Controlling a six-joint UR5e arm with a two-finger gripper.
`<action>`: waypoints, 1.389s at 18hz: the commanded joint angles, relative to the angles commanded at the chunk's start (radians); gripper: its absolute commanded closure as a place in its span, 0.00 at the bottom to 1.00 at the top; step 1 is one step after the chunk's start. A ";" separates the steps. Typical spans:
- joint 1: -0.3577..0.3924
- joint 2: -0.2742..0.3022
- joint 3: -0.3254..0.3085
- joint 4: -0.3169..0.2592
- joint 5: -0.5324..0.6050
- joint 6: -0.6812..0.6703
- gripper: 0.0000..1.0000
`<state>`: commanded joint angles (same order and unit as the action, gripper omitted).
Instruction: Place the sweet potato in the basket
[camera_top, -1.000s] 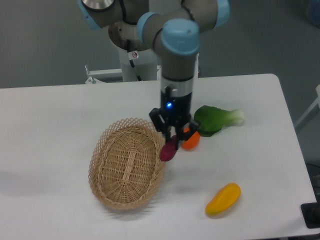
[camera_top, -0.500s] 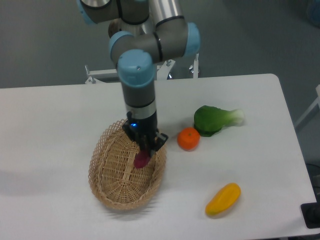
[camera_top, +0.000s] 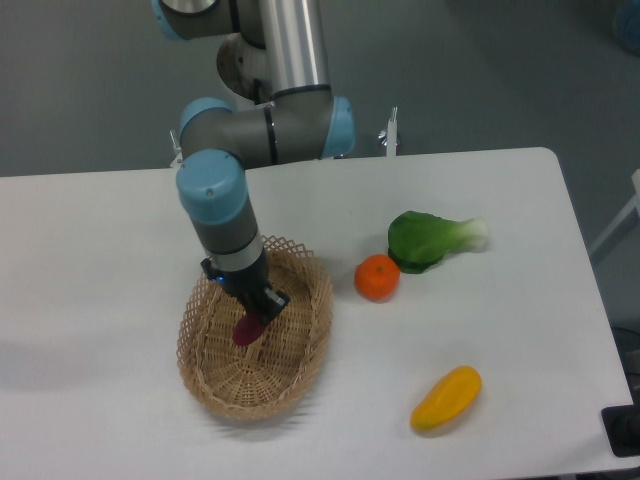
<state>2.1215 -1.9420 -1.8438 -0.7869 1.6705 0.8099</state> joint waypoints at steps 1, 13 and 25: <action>0.000 0.000 0.000 0.000 -0.002 0.000 0.83; 0.011 0.023 0.075 0.008 0.002 -0.005 0.00; 0.250 0.098 0.245 0.009 -0.021 0.031 0.00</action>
<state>2.3713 -1.8438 -1.5986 -0.7777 1.6491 0.8405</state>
